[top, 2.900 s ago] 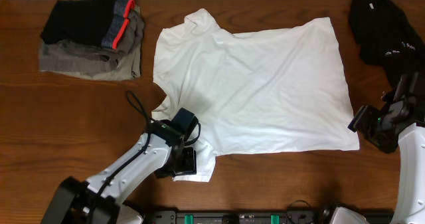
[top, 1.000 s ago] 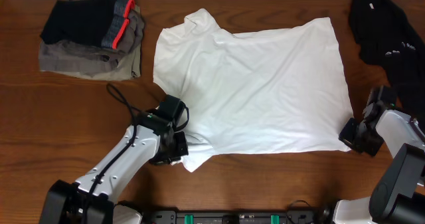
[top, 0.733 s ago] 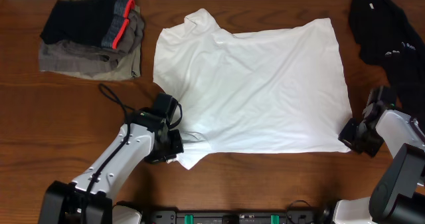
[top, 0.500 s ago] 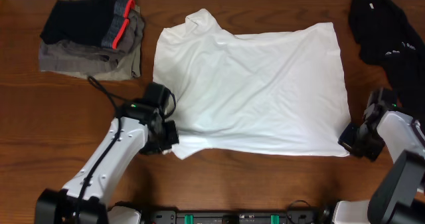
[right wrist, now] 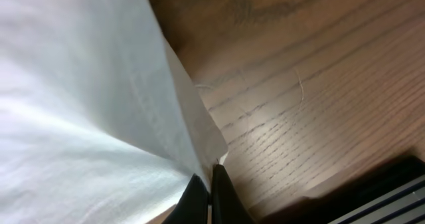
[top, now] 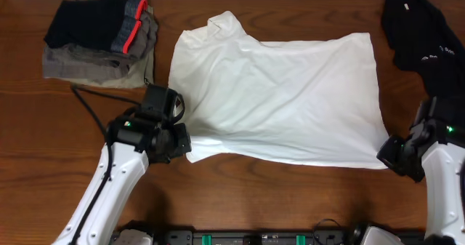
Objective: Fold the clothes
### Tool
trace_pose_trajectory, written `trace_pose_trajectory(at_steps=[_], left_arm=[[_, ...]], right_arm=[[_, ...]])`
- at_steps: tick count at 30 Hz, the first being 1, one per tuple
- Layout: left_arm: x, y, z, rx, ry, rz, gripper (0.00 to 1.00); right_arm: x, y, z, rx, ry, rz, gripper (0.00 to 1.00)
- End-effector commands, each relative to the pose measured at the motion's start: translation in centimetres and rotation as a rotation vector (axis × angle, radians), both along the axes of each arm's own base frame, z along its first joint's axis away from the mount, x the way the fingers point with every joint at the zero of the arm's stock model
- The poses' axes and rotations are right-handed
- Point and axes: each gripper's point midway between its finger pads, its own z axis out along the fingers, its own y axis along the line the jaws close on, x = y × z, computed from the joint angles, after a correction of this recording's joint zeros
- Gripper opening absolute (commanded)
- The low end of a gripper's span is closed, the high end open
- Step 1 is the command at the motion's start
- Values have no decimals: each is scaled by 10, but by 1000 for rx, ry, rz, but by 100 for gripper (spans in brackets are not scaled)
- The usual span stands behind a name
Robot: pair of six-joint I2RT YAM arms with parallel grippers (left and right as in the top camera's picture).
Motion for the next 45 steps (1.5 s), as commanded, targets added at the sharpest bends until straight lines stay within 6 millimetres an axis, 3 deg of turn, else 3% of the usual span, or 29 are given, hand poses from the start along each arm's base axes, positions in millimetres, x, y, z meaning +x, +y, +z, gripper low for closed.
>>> trace_pose_trajectory(at_steps=[1, 7, 22, 32, 38, 45], left_arm=[[7, 5, 15, 14, -70, -3, 6], [34, 8, 18, 46, -163, 15, 6], [118, -11, 10, 33, -377, -27, 6], [148, -18, -11, 39, -414, -50, 6], [170, -23, -21, 39, -462, -69, 6], [176, -25, -41, 45, -439, -70, 6]], right_arm=[[8, -8, 10, -24, -63, -25, 1], [37, -16, 11, -37, -165, -20, 1], [89, -34, -12, -59, -260, -8, 1], [128, -37, -9, -77, -388, 61, 1], [151, -31, -22, -82, -417, 106, 1], [176, -18, -34, -87, -458, 164, 1]])
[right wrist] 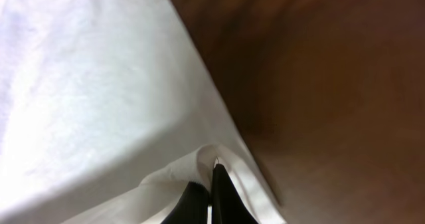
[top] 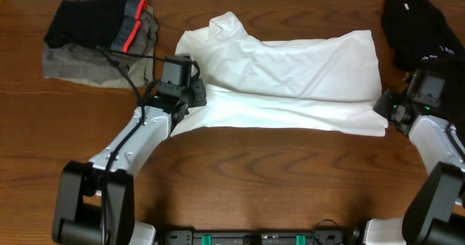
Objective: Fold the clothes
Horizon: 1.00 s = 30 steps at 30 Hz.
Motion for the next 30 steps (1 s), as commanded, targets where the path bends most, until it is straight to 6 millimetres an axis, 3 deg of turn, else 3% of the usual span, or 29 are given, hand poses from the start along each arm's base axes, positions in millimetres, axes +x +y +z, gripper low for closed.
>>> trace_pose_trajectory(at_steps=[1, 7, 14, 22, 23, 24, 26, 27, 30], left_arm=[[9, 5, -4, 30, -7, 7, 6], [17, 11, -5, 59, -36, 35, 6], [25, 14, 2, 78, -79, 50, 6], [33, 13, 6, 71, -118, 50, 6], [34, 12, 7, 70, -123, 51, 16], [35, 12, 8, 69, -127, 51, 38], [36, 13, 9, 78, -137, 53, 81], [37, 17, 9, 93, -141, 65, 98], [39, 26, 11, 133, -154, 99, 98]], right_arm=[[12, 7, -1, -23, -15, 40, 1], [28, 7, 8, -49, -82, 53, 1], [32, 0, 9, -84, -95, 40, 1], [39, 2, -16, -49, -79, 33, 2], [40, 3, -21, -40, -74, 28, 10], [40, 4, -24, -31, -73, 34, 22], [40, 5, -27, -22, -69, 34, 60], [40, 5, -26, -22, -70, 35, 67], [42, 7, -16, -19, -94, 46, 73]])
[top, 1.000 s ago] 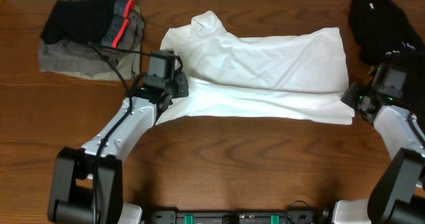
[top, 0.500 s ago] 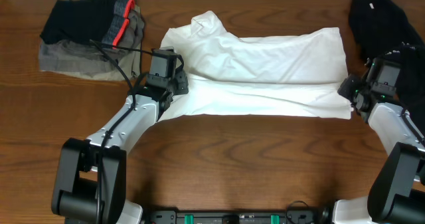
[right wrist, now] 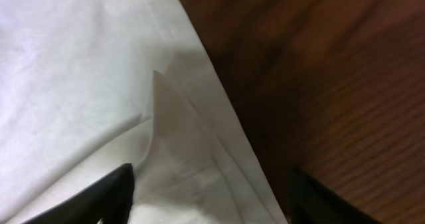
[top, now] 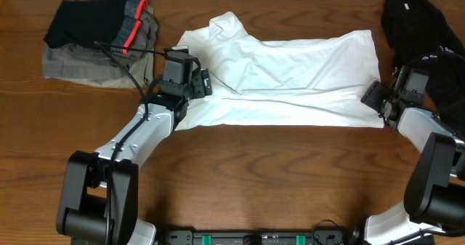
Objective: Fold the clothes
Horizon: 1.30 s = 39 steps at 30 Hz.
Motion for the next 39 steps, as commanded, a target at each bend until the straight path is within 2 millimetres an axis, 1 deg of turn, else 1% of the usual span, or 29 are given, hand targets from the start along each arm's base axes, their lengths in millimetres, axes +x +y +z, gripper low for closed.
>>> trace_pose_trajectory(at_steps=[1, 4, 8, 10, 13, 16, 18, 20, 23, 25, 29, 31, 34, 35, 36, 38, 39], left_arm=[[9, 15, 7, 68, -30, 41, 98], [12, 18, 19, 69, -54, 44, 98], [16, 19, 47, 62, -68, 47, 98], [17, 12, 62, 58, -37, -3, 98], [15, 1, 89, 39, 20, -61, 98], [18, -5, 116, 45, 36, -108, 98], [24, -9, 136, 53, 23, -142, 98], [36, -12, 153, 68, 0, -162, 98], [58, -17, 166, 94, -27, -193, 98], [78, -22, 166, 110, -35, -213, 98], [117, -31, 148, 146, -40, -252, 98], [135, -36, 134, 165, -38, -272, 98], [158, -41, 109, 203, -36, -311, 98], [164, -43, 100, 211, -35, -320, 98], [171, -44, 87, 219, -30, -329, 98], [179, -46, 70, 232, -30, -343, 98], [184, -48, 59, 244, -29, -357, 98]], right_arm=[[9, 4, 20, 1, -49, 28, 73], [10, 4, 46, -23, -77, 51, 75], [12, 9, 89, -50, -102, 117, 77], [12, 15, 110, -39, -104, 155, 77], [16, 28, 137, -26, -84, 220, 76], [22, 40, 158, -45, -75, 279, 79], [32, 47, 171, -63, -90, 317, 81], [43, 53, 182, -80, -106, 349, 84], [61, 58, 187, -90, -117, 376, 84], [74, 62, 184, -89, -115, 390, 84], [100, 70, 170, -102, -95, 441, 84], [111, 74, 160, -103, -86, 458, 84], [122, 80, 143, -103, -70, 480, 84], [125, 81, 137, -104, -64, 483, 83], [126, 82, 130, -105, -53, 483, 83], [127, 85, 123, -105, -39, 487, 83], [127, 86, 121, -106, -35, 490, 83]])
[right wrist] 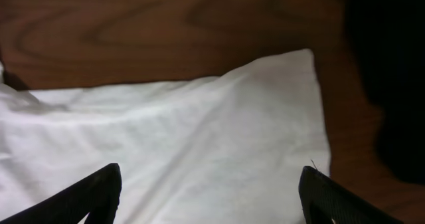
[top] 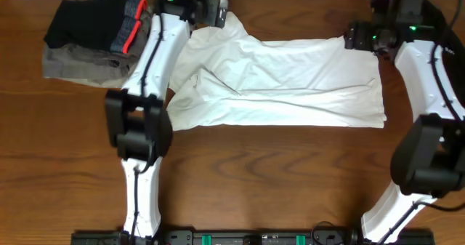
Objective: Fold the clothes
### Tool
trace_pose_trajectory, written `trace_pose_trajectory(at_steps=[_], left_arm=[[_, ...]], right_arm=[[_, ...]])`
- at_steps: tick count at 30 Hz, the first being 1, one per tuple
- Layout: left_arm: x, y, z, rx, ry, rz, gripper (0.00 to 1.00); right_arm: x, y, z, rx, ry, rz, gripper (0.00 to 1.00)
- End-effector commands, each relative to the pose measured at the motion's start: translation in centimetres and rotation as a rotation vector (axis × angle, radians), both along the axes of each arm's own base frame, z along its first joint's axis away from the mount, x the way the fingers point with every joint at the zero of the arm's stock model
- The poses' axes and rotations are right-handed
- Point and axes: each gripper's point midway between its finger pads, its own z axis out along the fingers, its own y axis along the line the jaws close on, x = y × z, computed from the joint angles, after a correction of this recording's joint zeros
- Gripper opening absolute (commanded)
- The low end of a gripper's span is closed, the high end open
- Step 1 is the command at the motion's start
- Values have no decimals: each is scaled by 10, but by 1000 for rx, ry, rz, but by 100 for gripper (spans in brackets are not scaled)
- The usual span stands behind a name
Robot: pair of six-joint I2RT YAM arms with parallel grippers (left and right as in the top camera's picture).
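Note:
A white T-shirt [top: 283, 81] lies across the middle of the table, its near half folded back over itself. My right gripper [top: 351, 38] hovers over the shirt's far right corner [right wrist: 292, 71]. It is open [right wrist: 212, 207], its fingers [right wrist: 99, 191] spread wide above the cloth and holding nothing. My left gripper [top: 216, 14] is at the far left of the shirt, by the bunched collar and sleeve. The overhead view does not show how its jaws stand.
A stack of folded grey and dark clothes [top: 98, 38] sits at the far left. A black garment [top: 436, 23] lies at the far right, close beside the shirt's corner, and it shows as a dark mass [right wrist: 392, 84] in the right wrist view.
Both grippers were at the ends of the folded-over hem, mid-shirt. Now both are at the shirt's far corners. The right one is still open, and the shirt stays folded.
First the shirt lay spread flat, with both grippers at its near hem corners, the right one shut. Then the hem was lifted and halfway over the shirt. Then it lay on the shirt with the right gripper open. Now both grippers are over the far edge.

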Motion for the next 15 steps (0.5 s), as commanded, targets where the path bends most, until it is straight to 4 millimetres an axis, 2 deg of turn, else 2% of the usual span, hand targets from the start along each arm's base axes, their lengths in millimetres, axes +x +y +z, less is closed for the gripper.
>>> trace_pose_trajectory(at_steps=[1, 7, 12, 15], left_arm=[[15, -3, -13, 48, -30, -61, 98], [30, -7, -57, 59, -25, -71, 99], [30, -10, -92, 69, 17, -80, 99], [27, -14, -103, 72, 34, -87, 98]], right_arm=[[7, 6, 4, -26, -18, 28, 83], [8, 9, 3, -31, -16, 32, 83], [6, 9, 1, -30, -5, 32, 83], [6, 9, 2, -30, -6, 31, 83]])
